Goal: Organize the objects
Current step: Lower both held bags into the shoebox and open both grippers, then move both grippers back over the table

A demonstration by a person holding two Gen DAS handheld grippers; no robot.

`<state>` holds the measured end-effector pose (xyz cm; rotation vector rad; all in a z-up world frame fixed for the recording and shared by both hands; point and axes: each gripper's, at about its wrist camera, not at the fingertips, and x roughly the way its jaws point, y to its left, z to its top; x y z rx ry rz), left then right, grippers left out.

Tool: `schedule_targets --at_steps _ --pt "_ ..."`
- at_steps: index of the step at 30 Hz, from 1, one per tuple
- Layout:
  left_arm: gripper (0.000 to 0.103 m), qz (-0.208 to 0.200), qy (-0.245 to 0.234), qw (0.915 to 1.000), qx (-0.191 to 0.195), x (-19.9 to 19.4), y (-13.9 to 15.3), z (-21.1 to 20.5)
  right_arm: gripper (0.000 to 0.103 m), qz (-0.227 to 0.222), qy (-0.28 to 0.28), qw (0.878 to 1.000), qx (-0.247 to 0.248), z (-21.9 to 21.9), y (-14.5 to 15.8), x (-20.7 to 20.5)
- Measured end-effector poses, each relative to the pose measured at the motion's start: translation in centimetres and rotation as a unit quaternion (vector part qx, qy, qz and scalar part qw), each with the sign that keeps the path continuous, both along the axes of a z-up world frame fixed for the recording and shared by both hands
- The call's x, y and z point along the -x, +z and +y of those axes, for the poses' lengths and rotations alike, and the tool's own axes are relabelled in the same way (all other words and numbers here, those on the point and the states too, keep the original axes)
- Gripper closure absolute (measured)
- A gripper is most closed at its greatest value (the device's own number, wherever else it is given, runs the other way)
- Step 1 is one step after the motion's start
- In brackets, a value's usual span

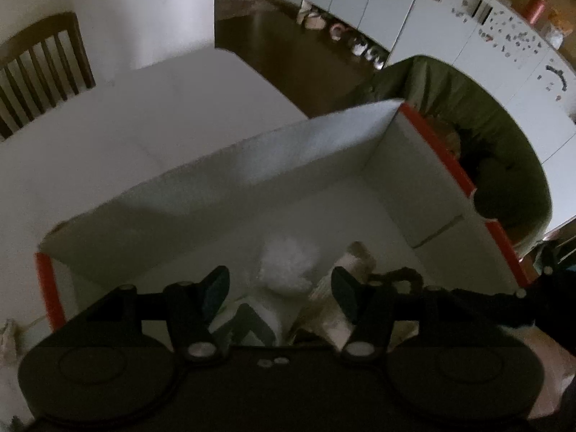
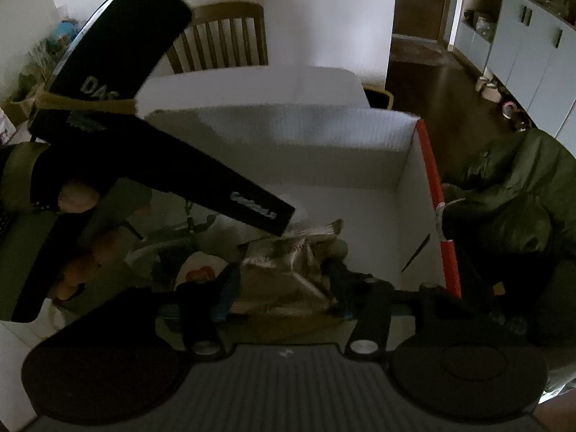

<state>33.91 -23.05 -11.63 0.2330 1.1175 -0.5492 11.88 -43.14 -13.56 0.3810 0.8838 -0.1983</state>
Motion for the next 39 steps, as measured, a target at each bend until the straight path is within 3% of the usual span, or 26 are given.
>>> schedule_targets --at_steps 18,23,28,39 --pt "0.041 -0.054 0.004 0.9940 0.095 5.2 6.6 5.0 0.046 -0.048 -0.030 0.998 -0.027 1.7 4.8 3.6" --pt "0.041 -0.068 0.008 0.9914 0.111 7.4 8.2 7.7 0.039 -0.074 -0.026 0.997 -0.017 3.6 6.7 4.3" --pt "0.041 -0.077 0.018 0.9914 0.104 9.2 8.8 10.7 0.039 -0.088 -0.019 0.996 -0.011 6.1 8.0 4.1" --pt "0.024 -0.092 0.056 0.9899 0.092 12.1 8.8 18.9 0.028 -0.114 0.008 0.993 -0.029 12.2 9.0 2.6"
